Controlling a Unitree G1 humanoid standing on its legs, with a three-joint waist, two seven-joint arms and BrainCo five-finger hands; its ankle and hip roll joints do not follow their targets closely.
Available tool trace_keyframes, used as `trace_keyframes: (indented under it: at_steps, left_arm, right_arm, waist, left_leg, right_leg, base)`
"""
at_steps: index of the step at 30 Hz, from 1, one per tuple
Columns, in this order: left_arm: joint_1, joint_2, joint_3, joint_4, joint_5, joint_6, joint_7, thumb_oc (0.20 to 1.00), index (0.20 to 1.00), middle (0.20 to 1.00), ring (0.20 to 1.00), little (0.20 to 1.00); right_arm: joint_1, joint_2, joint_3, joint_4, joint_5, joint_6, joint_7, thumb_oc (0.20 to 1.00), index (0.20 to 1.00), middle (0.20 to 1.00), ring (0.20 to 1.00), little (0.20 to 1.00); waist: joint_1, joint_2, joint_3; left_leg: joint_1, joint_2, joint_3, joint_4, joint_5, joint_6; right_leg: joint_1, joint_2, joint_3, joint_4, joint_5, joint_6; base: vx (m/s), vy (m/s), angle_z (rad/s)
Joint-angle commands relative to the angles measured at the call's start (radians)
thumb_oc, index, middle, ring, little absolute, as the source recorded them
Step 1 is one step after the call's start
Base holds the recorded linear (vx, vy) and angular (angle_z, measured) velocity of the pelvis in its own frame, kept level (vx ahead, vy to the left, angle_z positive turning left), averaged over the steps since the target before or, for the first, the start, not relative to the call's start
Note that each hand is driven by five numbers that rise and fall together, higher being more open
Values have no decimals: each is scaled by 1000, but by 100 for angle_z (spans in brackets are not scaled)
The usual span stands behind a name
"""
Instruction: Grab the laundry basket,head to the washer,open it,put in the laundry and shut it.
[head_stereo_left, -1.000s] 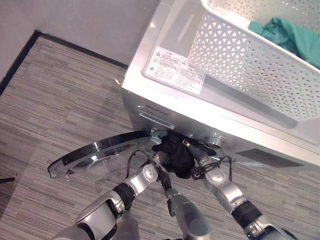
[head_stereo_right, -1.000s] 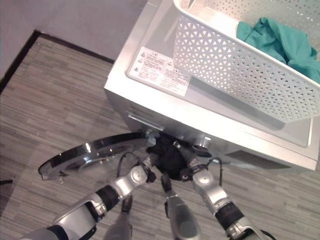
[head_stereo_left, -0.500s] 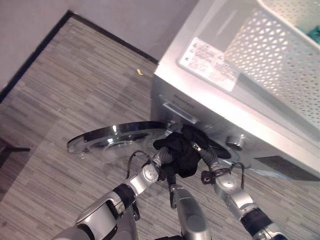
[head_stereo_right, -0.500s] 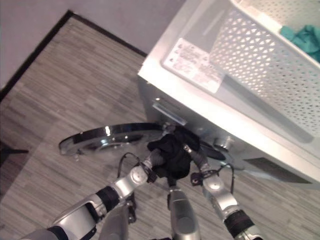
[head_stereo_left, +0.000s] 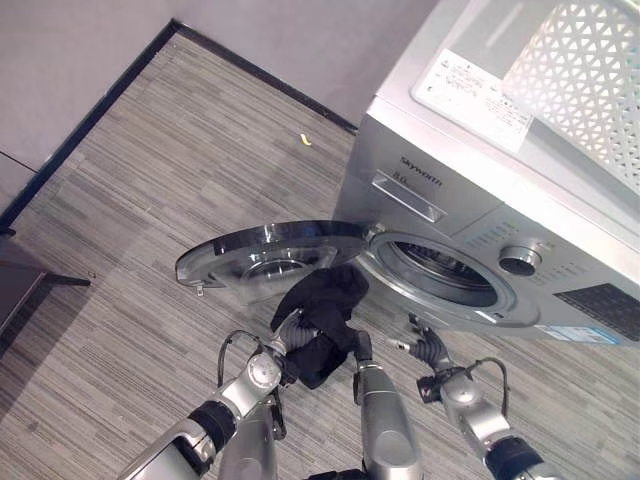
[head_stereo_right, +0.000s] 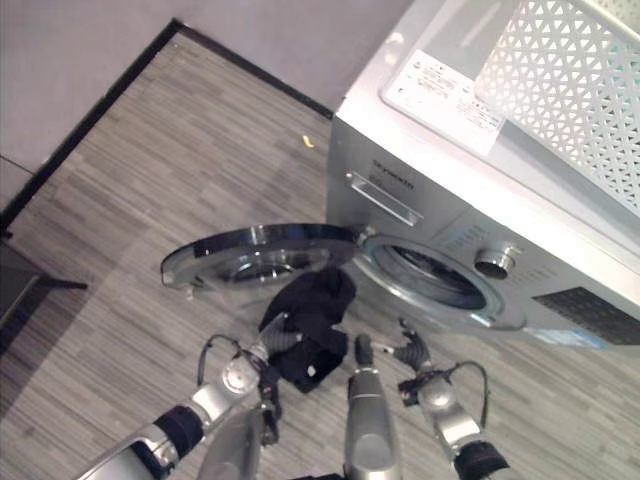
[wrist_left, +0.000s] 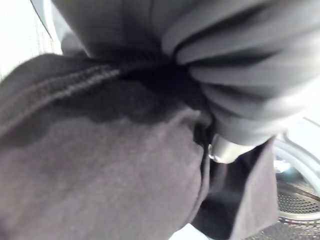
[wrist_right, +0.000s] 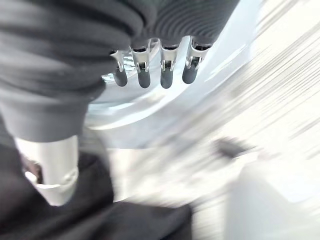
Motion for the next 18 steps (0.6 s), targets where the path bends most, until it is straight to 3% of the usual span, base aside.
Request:
trace_keyframes:
  at_steps: [1, 9, 15, 18]
  left_arm:
    - [33, -27, 3, -125, 1, -66, -23, 200, 200, 200, 200, 200]
    - [-34, -77, -26, -97, -34, -73, -34, 200, 200, 200, 200, 200]
    - [-153, -132, -74, -47, -40, -74, -30, 200, 200, 200, 200, 200]
    - [-212, -159, -77, -12, -66, -79, -19, 200, 200, 200, 200, 200]
  right_arm:
    - [92, -10, -50, 79, -125, 14, -42, 1000, 1000, 1000, 1000, 1000]
    - [48, 68, -29, 486, -59, 19, -13, 1000, 1000, 1000, 1000, 1000]
    - [-6, 91, 130, 549, -201, 45, 38, 1000, 1000, 1000, 1000, 1000]
    - [0, 101, 164, 553, -208, 44, 60, 1000, 1000, 1000, 1000, 1000]
  waist:
    - [13, 16, -39]
    - [8, 8, -16]
    - [17, 5, 42]
    - [8, -2, 65]
  left_leg:
    - [48, 47, -66, 205, -268, 23]
    - [46, 27, -63, 219, -282, 33]
    - [21, 30, -45, 256, -301, 35]
    - [-21, 31, -51, 293, -303, 30]
  right_leg:
    - [-72, -48, 23, -168, 191, 28]
    - [-81, -69, 12, -160, 207, 43]
    - [-101, -105, -57, -160, 225, 54]
    - [-127, -114, -61, -153, 229, 50]
  base:
    - [-18, 19, 18]
    - [3, 5, 2]
    - [-28, -1, -1]
    - [-57, -37, 0]
